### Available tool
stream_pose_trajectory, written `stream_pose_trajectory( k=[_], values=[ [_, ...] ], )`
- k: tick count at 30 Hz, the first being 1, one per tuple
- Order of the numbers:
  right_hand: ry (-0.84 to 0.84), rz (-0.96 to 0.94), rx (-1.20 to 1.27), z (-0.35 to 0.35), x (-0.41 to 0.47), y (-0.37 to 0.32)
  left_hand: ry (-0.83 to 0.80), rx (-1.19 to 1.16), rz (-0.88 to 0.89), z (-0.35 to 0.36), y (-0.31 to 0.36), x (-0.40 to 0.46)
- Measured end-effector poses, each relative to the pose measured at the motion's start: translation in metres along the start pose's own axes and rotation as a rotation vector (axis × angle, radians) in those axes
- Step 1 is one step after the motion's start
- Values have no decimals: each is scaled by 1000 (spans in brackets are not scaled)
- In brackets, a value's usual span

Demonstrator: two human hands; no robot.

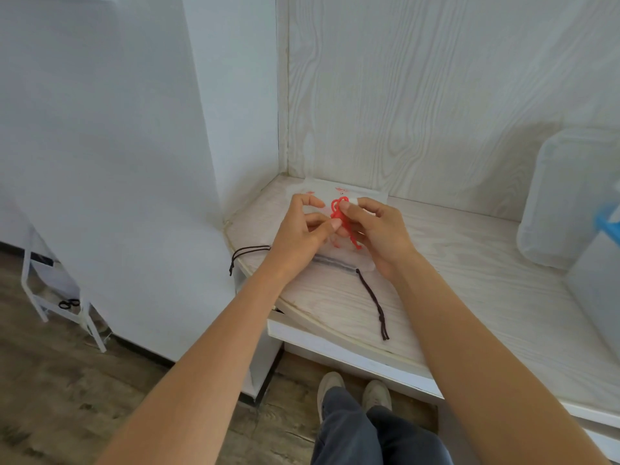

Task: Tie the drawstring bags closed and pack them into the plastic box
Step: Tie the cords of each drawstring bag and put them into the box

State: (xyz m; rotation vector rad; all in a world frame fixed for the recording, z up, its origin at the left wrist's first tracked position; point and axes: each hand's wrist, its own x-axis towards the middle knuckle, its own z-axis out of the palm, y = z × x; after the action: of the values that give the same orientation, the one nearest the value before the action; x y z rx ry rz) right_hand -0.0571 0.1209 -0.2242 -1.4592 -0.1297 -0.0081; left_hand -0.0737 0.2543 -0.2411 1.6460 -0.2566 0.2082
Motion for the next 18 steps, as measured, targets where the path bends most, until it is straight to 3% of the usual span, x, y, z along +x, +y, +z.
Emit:
stream_pose_trajectory(
  k=[13, 18],
  values=[
    [12, 54, 87, -6, 1, -4, -47, -74, 14, -5, -1, 1],
    [29, 68, 140, -7, 2, -3, -49, -250, -79, -4, 1, 0]
  ],
)
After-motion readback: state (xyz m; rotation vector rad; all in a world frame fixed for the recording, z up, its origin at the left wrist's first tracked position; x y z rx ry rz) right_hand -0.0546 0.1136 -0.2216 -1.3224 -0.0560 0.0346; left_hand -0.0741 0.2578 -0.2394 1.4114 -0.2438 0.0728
